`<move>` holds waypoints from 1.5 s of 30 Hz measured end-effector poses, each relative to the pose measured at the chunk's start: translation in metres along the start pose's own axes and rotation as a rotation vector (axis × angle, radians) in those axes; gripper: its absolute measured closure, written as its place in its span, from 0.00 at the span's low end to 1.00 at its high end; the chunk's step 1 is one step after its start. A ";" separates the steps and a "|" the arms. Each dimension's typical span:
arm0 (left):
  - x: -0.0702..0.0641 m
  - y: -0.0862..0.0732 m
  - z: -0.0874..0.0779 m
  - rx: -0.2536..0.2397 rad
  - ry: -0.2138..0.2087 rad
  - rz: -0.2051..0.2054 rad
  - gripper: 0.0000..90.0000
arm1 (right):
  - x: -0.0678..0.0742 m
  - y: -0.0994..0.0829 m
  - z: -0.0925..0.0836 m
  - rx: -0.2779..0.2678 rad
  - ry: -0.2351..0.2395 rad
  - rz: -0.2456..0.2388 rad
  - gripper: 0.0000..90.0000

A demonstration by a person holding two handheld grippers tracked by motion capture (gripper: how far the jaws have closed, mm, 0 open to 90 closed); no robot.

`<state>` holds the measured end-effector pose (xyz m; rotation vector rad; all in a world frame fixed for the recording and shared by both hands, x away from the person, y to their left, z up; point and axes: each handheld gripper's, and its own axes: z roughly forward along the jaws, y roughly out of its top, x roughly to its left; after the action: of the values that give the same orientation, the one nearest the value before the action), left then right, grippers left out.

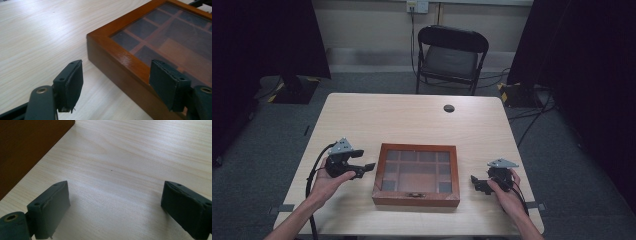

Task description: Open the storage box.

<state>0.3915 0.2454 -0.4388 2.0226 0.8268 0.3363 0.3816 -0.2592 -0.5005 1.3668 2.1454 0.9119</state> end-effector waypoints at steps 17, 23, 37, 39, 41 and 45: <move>-0.033 0.014 0.005 -0.014 -0.148 -0.005 0.37 | 0.000 0.000 0.000 0.000 0.000 0.000 0.08; -0.047 0.020 0.008 -0.028 -0.206 -0.020 0.43 | 0.000 0.000 0.000 0.001 0.000 0.003 0.08; -0.075 0.029 0.022 0.002 -0.269 0.054 0.44 | 0.000 0.000 0.000 0.001 0.001 0.001 0.08; -0.081 0.032 0.025 0.005 -0.279 0.063 0.44 | 0.000 0.000 0.000 0.001 0.001 0.001 0.08; -0.084 0.034 0.027 0.006 -0.286 0.067 0.44 | 0.000 0.000 0.000 0.001 0.001 0.001 0.08; -0.095 0.039 0.037 0.022 -0.333 0.052 0.48 | 0.000 0.000 0.000 0.001 0.001 0.001 0.08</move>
<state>0.3573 0.1428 -0.4199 2.0496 0.5731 0.0154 0.3819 -0.2591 -0.5005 1.3684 2.1463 0.9122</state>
